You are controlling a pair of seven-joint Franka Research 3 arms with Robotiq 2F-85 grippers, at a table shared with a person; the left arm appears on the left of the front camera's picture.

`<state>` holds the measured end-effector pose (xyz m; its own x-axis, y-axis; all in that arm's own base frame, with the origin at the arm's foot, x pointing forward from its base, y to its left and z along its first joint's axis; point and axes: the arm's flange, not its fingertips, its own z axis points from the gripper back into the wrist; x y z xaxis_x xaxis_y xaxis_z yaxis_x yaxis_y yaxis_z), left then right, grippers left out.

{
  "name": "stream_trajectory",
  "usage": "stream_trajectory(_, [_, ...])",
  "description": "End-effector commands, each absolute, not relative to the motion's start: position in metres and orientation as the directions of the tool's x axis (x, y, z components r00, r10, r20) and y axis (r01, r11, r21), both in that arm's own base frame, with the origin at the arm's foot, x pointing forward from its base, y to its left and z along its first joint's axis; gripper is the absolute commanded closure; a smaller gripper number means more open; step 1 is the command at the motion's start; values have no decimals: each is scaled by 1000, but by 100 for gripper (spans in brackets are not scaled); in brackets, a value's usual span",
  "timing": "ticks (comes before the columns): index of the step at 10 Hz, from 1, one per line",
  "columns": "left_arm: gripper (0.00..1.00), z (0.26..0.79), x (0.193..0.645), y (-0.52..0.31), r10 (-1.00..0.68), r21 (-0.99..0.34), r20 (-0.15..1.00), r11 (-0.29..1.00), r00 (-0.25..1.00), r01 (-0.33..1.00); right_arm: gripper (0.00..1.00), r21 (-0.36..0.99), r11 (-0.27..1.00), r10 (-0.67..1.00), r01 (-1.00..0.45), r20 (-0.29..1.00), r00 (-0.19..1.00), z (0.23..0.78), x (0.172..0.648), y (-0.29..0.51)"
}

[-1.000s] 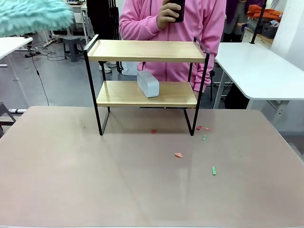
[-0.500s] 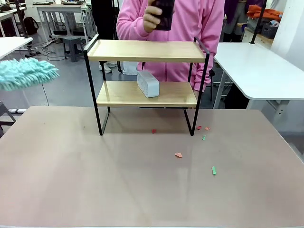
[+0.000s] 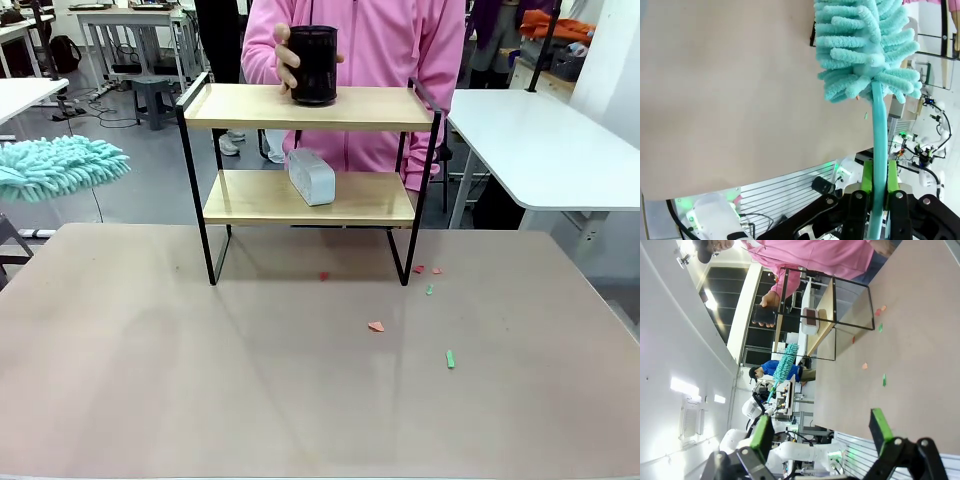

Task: Clean the shelf.
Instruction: Hand the Duster back to the human.

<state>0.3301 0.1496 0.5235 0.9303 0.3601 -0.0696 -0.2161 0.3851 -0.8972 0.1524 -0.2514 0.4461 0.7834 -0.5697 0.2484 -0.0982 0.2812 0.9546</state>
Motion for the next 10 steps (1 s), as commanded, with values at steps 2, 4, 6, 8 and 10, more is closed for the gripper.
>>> stream_trajectory(2, [88, 529, 328, 152, 347, -899, -72, 383, 935, -211, 0, 950, 283, -573, -133, 279, 770, 449, 155, -251])
stream_trajectory(4, [88, 529, 328, 152, 347, -899, -72, 383, 935, -211, 0, 950, 283, -573, -133, 279, 770, 449, 155, -251])
stream_trajectory(6, [88, 529, 328, 152, 347, -899, -72, 383, 935, -211, 0, 950, 283, -573, -133, 279, 770, 449, 155, -251])
stream_trajectory(8, [88, 550, 328, 151, 334, -929, 19, 355, 942, -107, 0, 950, 283, -573, -133, 279, 770, 449, 155, -251])
stream_trajectory(10, [88, 610, 302, 153, 313, -943, 208, 317, 927, 105, 0, 950, 283, -573, -133, 279, 770, 449, 155, -251])
